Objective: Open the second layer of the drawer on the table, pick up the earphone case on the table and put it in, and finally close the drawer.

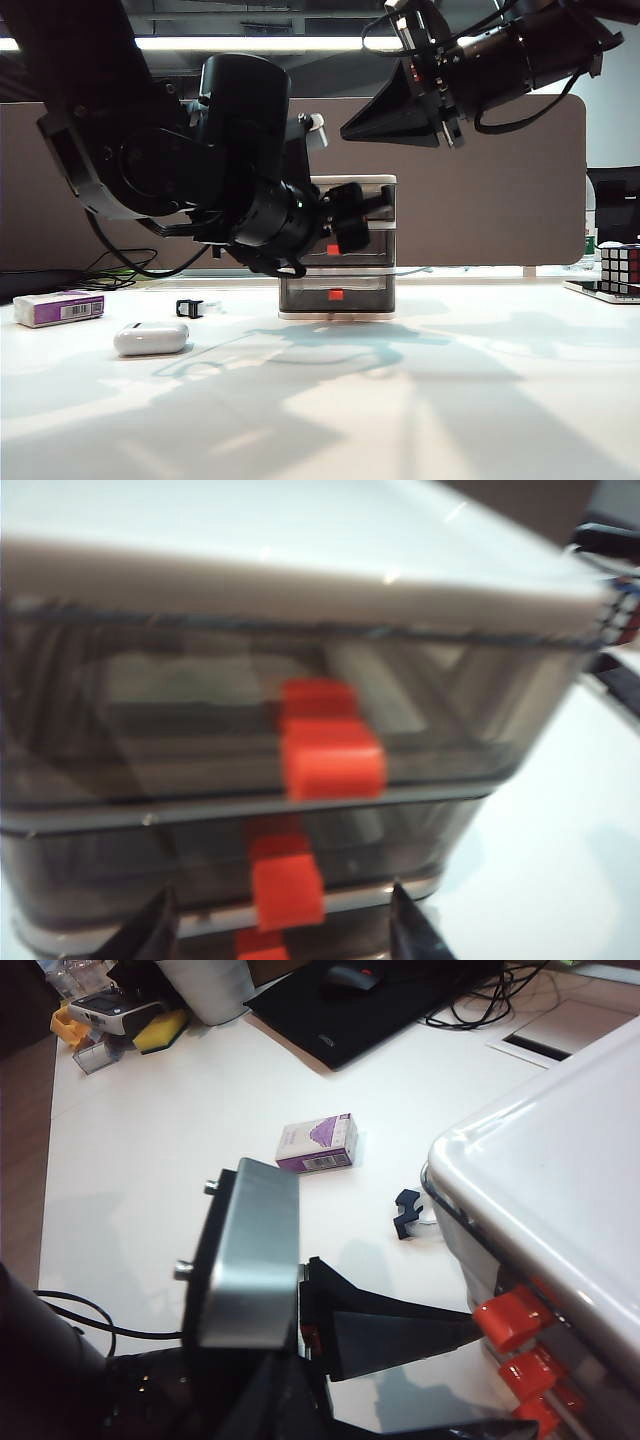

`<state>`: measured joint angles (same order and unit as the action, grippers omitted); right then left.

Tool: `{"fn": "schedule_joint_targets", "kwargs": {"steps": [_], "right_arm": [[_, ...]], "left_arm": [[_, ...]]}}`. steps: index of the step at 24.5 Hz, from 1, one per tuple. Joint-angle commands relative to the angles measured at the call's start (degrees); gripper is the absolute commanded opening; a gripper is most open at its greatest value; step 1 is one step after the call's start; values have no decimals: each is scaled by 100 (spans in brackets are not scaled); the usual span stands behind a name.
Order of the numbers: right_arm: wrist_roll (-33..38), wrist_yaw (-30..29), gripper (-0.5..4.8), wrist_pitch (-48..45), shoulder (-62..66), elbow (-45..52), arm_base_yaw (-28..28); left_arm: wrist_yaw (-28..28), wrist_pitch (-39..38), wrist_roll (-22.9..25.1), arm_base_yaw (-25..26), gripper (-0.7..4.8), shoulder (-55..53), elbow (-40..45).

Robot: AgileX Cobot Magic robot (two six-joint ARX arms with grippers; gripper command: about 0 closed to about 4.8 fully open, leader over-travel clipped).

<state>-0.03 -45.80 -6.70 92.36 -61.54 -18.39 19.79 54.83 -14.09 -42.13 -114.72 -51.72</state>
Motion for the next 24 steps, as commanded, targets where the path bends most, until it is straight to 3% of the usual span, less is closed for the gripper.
{"fn": "schedule_joint_targets", "kwargs": {"steps": [1, 4, 8, 12, 15, 19, 21, 24], "right_arm": [[-44, -83, -5, -83, 46, -24, -9], [-68, -85, -5, -85, 109, -28, -9], [-155, -83, -5, -87, 116, -42, -9], [-184, -81, -5, -103, 116, -48, -9], [-306, -70, -5, -83, 133, -50, -9], [-323, 109, -5, -79, 350, -85, -2], [-326, 116, -5, -101, 511, -87, -2], [-372, 116, -5, -103, 579, -87, 0]], "left_arm": [[251, -66, 35, 2, 260, -4, -24], [380, -76, 4, -26, 261, -129, -61], [1274, -2, -116, -328, 259, -247, -63], [1443, 798, -138, -463, 254, -616, -66], [1766, 957, -151, -463, 254, -782, -66], [1725, 1049, -286, -444, 254, -785, -98], [1373, 990, -282, -409, 254, -846, -271], [1403, 815, -76, -413, 254, -907, -551]]}}
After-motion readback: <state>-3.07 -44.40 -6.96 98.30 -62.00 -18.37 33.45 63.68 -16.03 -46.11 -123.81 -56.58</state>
